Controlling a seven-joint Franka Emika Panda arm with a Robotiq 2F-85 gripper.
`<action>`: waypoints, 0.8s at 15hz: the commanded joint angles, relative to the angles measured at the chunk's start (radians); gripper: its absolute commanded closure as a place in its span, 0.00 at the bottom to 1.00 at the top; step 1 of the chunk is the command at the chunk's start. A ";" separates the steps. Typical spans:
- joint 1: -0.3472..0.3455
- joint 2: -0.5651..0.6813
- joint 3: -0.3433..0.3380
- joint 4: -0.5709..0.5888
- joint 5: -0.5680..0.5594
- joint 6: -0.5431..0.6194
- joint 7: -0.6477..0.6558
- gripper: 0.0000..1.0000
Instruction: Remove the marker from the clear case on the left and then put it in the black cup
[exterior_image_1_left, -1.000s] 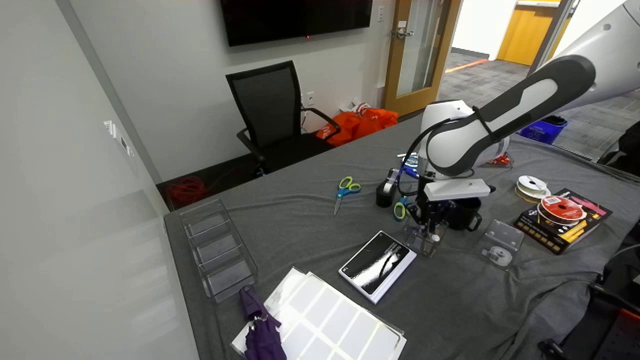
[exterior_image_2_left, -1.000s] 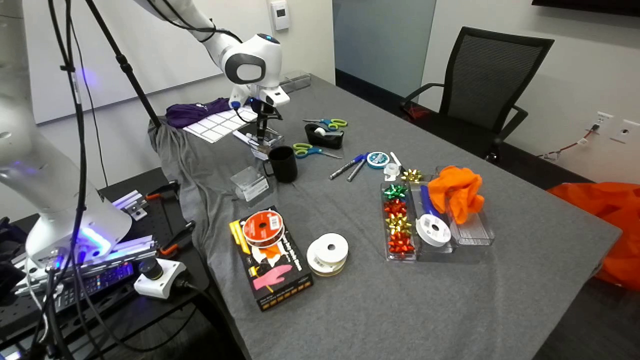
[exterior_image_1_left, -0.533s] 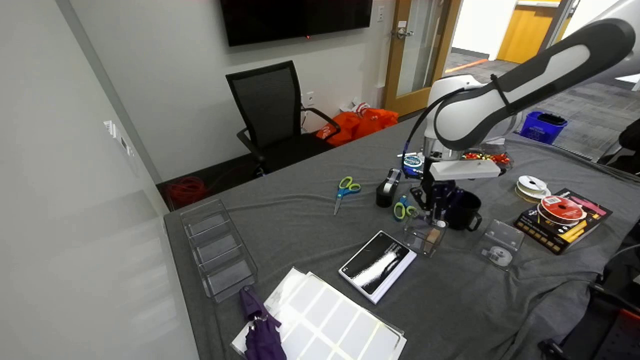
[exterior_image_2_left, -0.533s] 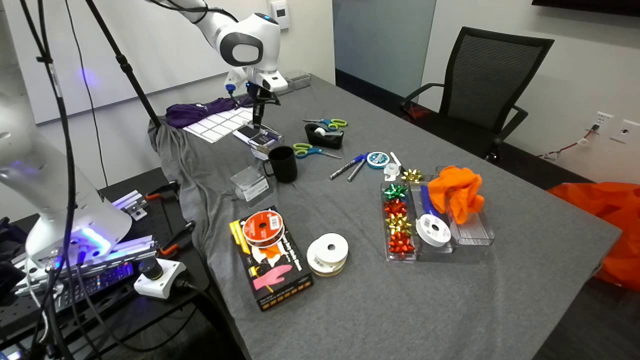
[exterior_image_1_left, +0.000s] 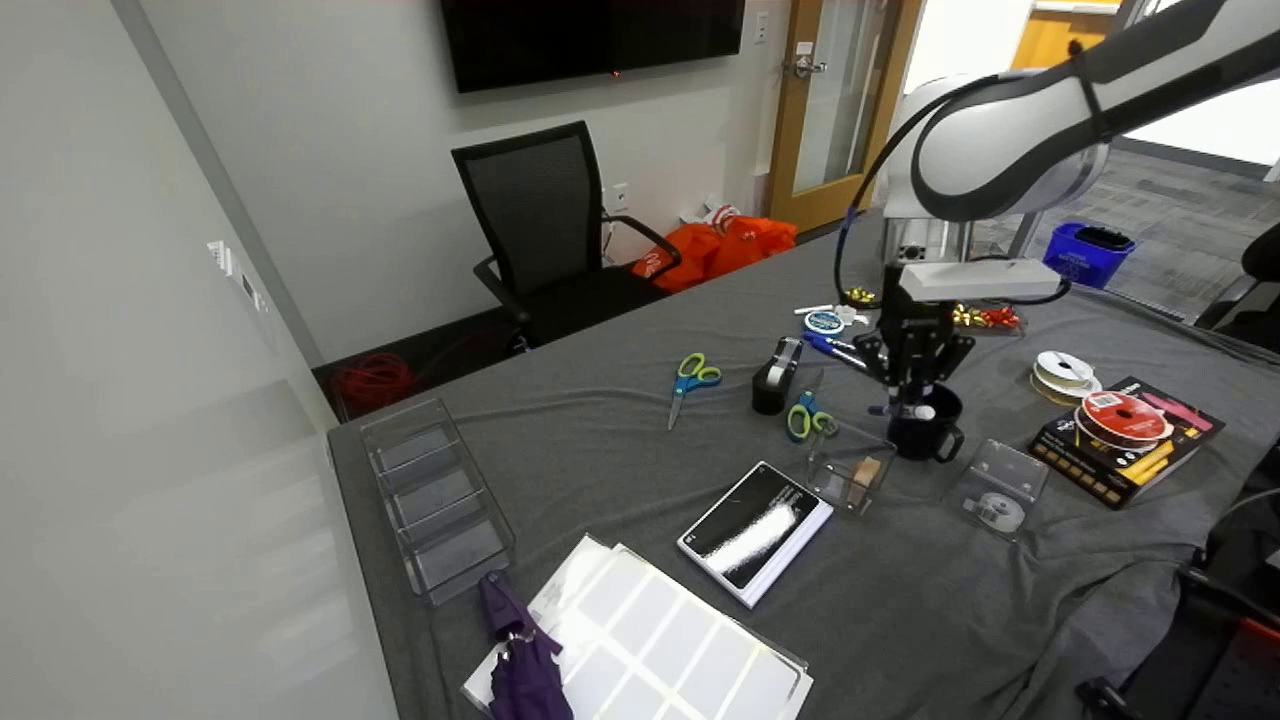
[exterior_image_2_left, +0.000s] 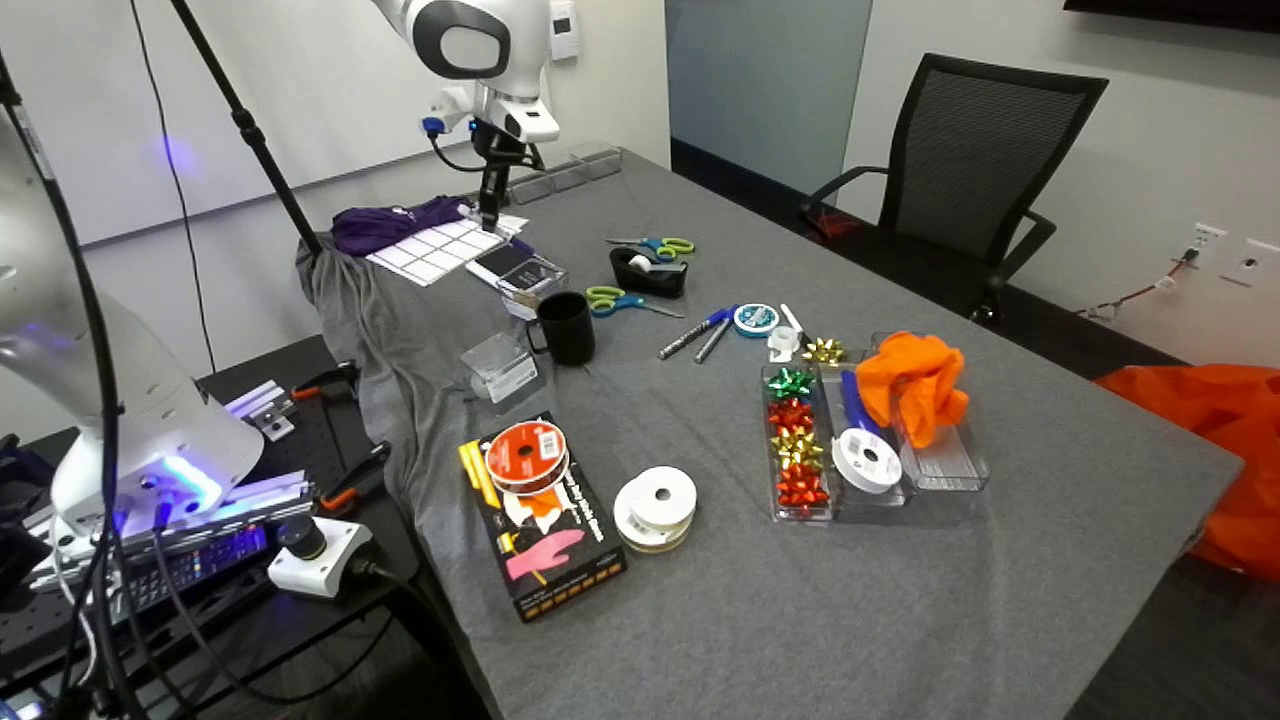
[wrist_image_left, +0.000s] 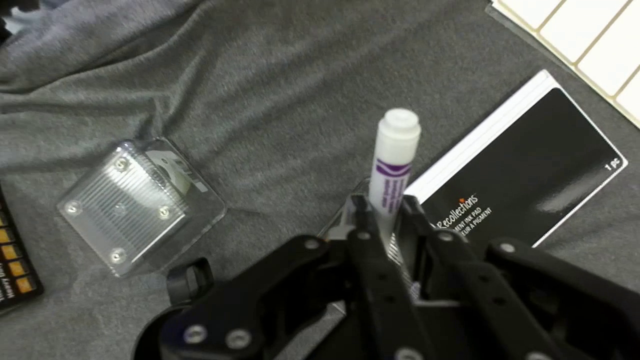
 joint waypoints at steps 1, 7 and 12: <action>-0.046 -0.084 -0.020 -0.031 0.020 -0.084 0.000 0.96; -0.097 -0.047 -0.078 -0.002 -0.039 -0.075 0.046 0.96; -0.109 0.006 -0.103 -0.002 -0.083 -0.085 0.089 0.96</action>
